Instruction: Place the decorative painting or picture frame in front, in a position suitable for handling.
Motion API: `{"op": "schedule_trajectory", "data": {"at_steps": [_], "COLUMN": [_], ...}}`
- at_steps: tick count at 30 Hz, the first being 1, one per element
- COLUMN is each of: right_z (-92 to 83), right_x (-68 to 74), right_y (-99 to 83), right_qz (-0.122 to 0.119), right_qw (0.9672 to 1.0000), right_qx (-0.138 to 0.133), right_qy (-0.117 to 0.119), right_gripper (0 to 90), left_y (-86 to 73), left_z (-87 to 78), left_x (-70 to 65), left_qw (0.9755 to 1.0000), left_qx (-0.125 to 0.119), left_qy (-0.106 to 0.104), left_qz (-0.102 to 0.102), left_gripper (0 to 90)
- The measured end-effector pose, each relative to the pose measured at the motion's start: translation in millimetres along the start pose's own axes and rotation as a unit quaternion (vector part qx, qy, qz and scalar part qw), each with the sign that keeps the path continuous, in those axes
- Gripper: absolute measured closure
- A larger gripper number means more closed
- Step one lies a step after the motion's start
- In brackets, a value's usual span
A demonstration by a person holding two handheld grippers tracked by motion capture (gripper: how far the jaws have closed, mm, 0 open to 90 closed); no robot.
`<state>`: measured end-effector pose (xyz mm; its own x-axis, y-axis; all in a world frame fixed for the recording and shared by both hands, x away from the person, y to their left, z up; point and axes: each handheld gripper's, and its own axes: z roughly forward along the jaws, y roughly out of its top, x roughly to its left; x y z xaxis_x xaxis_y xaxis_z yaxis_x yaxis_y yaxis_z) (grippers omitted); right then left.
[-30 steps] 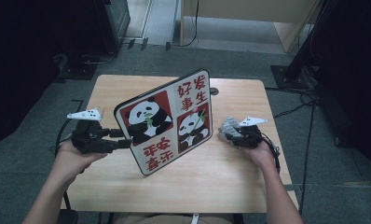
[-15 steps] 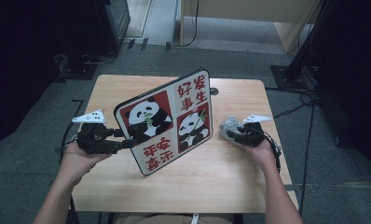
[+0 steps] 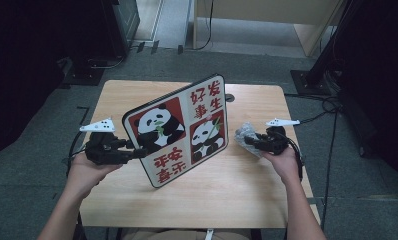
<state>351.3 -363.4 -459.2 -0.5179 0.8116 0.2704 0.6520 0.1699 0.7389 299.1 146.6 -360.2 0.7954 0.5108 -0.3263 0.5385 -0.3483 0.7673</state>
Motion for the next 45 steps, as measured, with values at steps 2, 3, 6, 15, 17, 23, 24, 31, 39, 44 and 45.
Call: {"op": "schedule_trajectory", "data": {"at_steps": [2,3,6,15,17,23,24,31,39,44,45], "right_z": [-2.8,-2.8,-7.2,-21.7,-24.8,-30.0,-31.4,-37.2,-47.3,-49.5,-49.7], "right_x": [3.4,3.4,10.2,26.5,29.9,36.9,39.5,48.0,55.5,60.6,61.8], "right_y": [2.1,2.1,5.4,17.6,21.0,27.6,29.5,37.6,46.1,50.7,51.8], "right_qz": [-0.002,-0.002,0.006,0.007,0.012,0.008,0.002,-0.009,-0.020,-0.020,-0.021], "right_qw": [1.0000,1.0000,0.9999,0.9994,0.9992,0.9989,0.9988,0.9986,0.9982,0.9979,0.9979], "right_qx": [-0.005,-0.005,-0.005,-0.015,-0.018,-0.023,-0.024,-0.027,-0.038,-0.041,-0.042], "right_qy": [0.001,0.001,0.014,0.030,0.034,0.040,0.042,0.045,0.043,0.046,0.046], "right_gripper": [62.2,62.2,62.2,62.1,62.1,62.1,62.1,62.0,62.0,62.0,62.0], "left_y": [-0.1,-0.1,-0.4,-0.6,-0.4,-0.7,-0.8,-1.7,-2.3,-2.2,-2.5], "left_z": [1.3,1.3,1.3,4.8,6.6,9.4,10.1,12.1,10.7,10.7,10.8], "left_x": [0.6,0.6,1.7,5.3,5.5,7.1,8.0,10.4,9.6,7.7,7.0], "left_qw": [1.0000,1.0000,1.0000,0.9999,0.9999,0.9999,0.9998,0.9997,0.9997,0.9997,0.9998], "left_qx": [0.001,0.001,0.000,-0.006,-0.007,-0.007,-0.007,-0.012,-0.012,-0.011,-0.011], "left_qy": [-0.003,-0.003,-0.004,-0.010,-0.011,-0.014,-0.016,-0.019,-0.020,-0.016,-0.015], "left_qz": [0.000,0.000,0.001,-0.005,-0.005,-0.004,-0.006,-0.005,-0.009,-0.012,-0.010], "left_gripper": [53.0,54.0,55.7,59.8,60.8,65.3,66.0,71.1,76.6,77.3,77.3]}}
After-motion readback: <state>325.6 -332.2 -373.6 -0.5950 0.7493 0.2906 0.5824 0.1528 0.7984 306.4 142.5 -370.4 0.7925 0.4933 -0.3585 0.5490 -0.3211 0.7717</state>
